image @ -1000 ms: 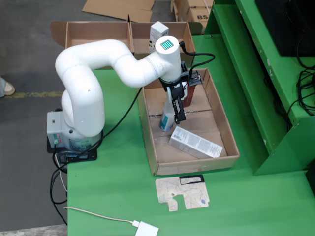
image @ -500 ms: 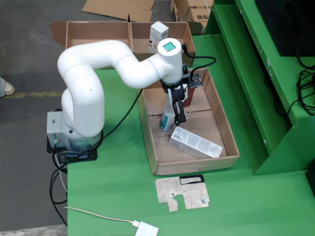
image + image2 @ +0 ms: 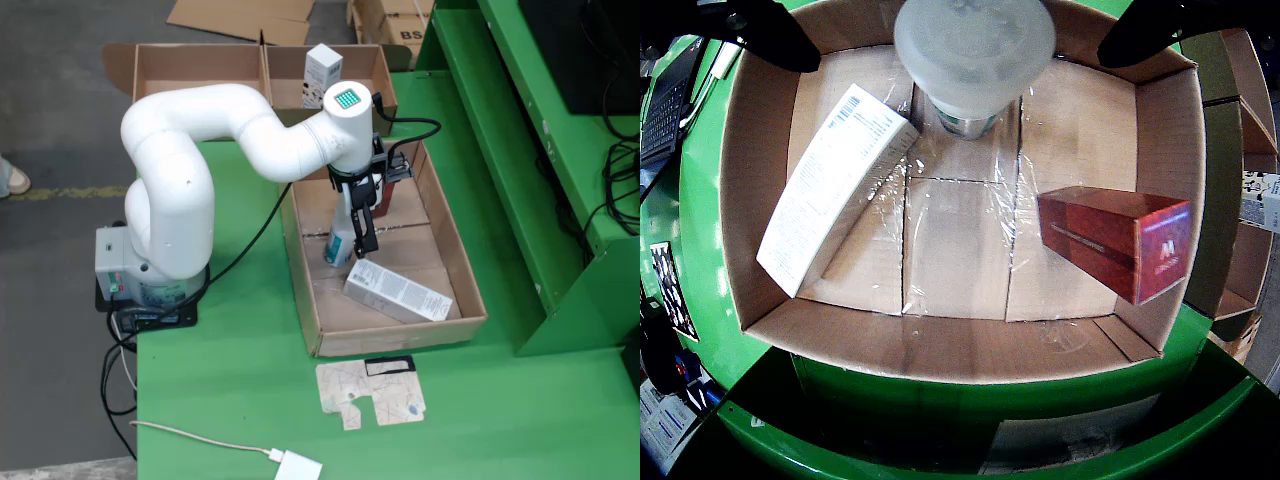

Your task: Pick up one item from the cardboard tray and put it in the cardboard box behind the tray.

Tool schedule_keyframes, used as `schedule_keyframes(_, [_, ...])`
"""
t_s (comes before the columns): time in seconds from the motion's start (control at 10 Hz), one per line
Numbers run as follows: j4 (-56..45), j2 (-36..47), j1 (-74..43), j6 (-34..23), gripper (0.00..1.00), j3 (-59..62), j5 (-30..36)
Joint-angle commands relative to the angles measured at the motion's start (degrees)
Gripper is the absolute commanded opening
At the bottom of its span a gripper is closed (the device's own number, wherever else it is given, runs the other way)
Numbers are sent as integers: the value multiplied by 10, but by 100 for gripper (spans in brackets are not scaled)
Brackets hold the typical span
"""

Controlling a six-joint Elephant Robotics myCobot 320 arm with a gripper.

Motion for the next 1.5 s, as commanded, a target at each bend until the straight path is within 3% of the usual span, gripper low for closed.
schedule_keyframes(0.0, [8,3,-7,-6,100,20,3])
schedule_keyframes(0.9, [8,-12,-20,-16,100,30,12])
schedule_keyframes(1.4, [-10,-74,-11,-14,100,120,1])
